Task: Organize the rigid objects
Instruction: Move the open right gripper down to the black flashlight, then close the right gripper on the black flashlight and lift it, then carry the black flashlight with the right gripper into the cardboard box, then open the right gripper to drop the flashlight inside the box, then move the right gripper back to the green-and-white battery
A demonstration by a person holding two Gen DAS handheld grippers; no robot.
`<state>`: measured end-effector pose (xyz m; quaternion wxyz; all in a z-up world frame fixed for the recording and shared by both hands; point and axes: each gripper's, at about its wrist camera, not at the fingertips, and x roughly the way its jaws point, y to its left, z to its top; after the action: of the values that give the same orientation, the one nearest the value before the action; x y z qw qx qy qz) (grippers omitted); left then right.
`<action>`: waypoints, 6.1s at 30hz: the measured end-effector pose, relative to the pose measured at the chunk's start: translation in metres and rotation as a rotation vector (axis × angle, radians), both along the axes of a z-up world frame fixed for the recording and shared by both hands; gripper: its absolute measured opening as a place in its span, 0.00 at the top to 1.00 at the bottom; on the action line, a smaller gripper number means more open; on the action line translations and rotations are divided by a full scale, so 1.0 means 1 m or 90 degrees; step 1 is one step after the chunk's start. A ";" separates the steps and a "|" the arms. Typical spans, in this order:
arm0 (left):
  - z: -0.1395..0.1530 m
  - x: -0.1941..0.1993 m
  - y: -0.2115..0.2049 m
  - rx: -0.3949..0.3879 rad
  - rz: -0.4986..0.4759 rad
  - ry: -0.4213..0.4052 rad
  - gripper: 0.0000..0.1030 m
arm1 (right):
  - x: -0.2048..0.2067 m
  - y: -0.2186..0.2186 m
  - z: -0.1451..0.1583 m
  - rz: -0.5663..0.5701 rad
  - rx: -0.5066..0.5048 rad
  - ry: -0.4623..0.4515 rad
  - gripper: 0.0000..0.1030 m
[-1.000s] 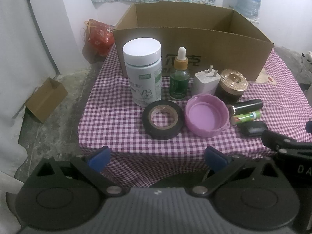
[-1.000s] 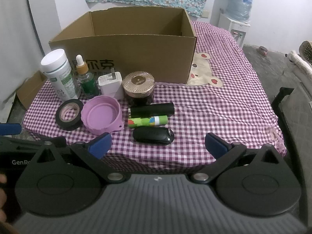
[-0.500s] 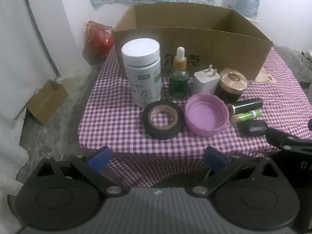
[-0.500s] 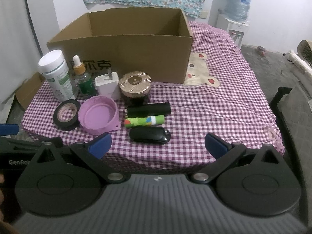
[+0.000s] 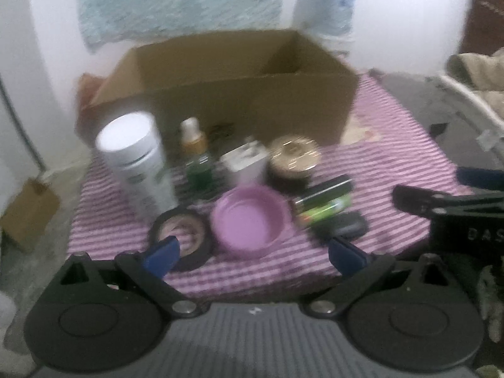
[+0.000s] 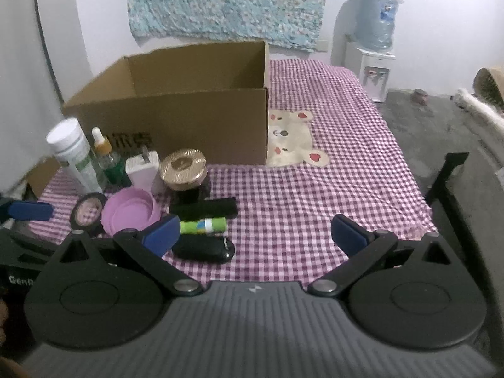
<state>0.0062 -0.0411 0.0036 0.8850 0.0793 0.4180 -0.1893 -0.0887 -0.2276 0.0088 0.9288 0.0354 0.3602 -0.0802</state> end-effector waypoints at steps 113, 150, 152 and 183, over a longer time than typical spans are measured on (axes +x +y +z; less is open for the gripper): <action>0.087 0.178 0.025 -0.020 0.052 -0.074 0.78 | 0.300 0.015 0.071 0.257 0.418 0.054 0.79; 0.072 0.192 0.058 0.007 0.095 -0.052 0.53 | 0.354 0.033 0.010 0.134 0.490 0.204 0.59; 0.083 0.180 0.063 -0.007 0.095 -0.067 0.52 | 0.335 0.020 0.030 0.138 0.504 0.183 0.59; -0.014 -0.004 -0.060 0.030 -0.194 -0.017 0.62 | -0.049 -0.140 -0.029 -0.077 0.556 0.080 0.63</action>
<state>0.0020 -0.1013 -0.0104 0.8493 0.1654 0.3934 -0.3106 -0.1374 -0.3671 -0.0207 0.7968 0.4404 0.4130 0.0234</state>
